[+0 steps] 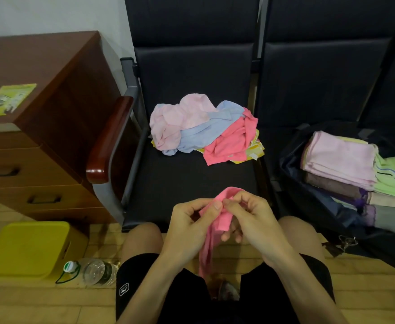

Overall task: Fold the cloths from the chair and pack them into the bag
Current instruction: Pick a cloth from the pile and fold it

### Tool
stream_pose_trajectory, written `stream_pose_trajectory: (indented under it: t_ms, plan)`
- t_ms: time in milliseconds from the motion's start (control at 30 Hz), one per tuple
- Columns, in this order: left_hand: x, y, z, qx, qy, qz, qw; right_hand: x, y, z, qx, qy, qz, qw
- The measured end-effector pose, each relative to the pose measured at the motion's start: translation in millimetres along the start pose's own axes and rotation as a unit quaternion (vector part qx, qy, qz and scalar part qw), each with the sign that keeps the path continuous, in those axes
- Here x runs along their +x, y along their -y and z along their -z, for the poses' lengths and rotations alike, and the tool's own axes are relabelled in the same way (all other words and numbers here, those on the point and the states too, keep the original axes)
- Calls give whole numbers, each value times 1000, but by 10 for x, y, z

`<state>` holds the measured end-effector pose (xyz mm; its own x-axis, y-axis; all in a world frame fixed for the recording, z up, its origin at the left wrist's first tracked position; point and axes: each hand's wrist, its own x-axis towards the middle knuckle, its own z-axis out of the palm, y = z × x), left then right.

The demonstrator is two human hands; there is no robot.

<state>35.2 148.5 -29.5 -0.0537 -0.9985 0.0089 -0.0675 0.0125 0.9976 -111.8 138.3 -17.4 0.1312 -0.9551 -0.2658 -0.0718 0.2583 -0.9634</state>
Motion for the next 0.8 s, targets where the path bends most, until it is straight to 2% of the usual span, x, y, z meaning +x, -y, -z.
stream_pose_trajectory:
  t_ms: [133,300,467,567,667,733,800]
  plan:
    - [-50,26,46,61,55,-19,996,29,-6,-2,12,-24,-16,999]
    - [-25,102,1,196,-8,-77,978,11,39,-31,63,-3,-32,997]
    - [36,147,50,184,-48,-93,977,-22,39,-43,82,1,-14,997]
    - [155,119,167,138,-47,-79,986,-11,-90,48,59,-69,32,995]
    - [246,-21,260,138,-28,-101,985,70,-314,228,69,-142,44,987]
    - [306,-122,299,140,-8,-125,982,165,-444,337,72,-118,34,990]
    - [361,-200,332,137,25,-139,980,270,-494,405,76,-44,19,996]
